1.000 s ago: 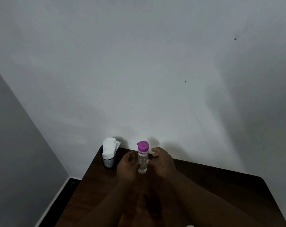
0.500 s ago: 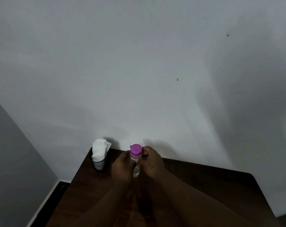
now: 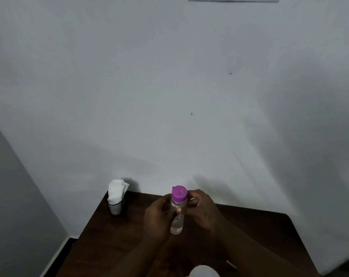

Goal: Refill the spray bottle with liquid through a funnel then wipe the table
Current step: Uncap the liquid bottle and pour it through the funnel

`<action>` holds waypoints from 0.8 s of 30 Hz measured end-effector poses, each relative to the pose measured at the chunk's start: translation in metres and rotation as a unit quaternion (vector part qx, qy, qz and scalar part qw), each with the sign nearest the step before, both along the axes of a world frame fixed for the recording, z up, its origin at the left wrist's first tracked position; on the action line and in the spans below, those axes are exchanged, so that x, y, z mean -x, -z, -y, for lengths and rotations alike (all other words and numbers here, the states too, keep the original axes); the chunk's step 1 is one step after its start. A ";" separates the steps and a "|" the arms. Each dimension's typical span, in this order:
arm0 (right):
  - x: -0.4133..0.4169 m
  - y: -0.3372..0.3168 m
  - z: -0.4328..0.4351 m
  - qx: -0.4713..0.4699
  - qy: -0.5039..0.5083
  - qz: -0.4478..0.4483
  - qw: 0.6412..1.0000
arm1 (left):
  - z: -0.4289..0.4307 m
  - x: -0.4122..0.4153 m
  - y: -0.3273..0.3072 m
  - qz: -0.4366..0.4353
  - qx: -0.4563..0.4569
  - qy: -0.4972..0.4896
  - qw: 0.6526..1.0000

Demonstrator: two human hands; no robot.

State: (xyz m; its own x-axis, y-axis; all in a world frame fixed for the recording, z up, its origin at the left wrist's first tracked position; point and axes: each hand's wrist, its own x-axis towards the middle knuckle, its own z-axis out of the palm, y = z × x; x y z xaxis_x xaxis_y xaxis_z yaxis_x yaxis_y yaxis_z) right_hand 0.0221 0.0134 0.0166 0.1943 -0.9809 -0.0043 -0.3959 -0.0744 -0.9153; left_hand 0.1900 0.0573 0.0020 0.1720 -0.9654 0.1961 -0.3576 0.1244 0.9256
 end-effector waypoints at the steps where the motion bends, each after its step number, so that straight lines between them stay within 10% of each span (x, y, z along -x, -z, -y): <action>1: 0.009 -0.005 -0.007 0.010 0.002 0.006 1.000 | -0.006 0.008 -0.007 0.004 0.014 0.013 1.000; 24: 0.177 -0.043 -0.154 0.061 0.082 -0.010 0.995 | -0.088 0.170 -0.067 0.029 0.061 0.276 0.959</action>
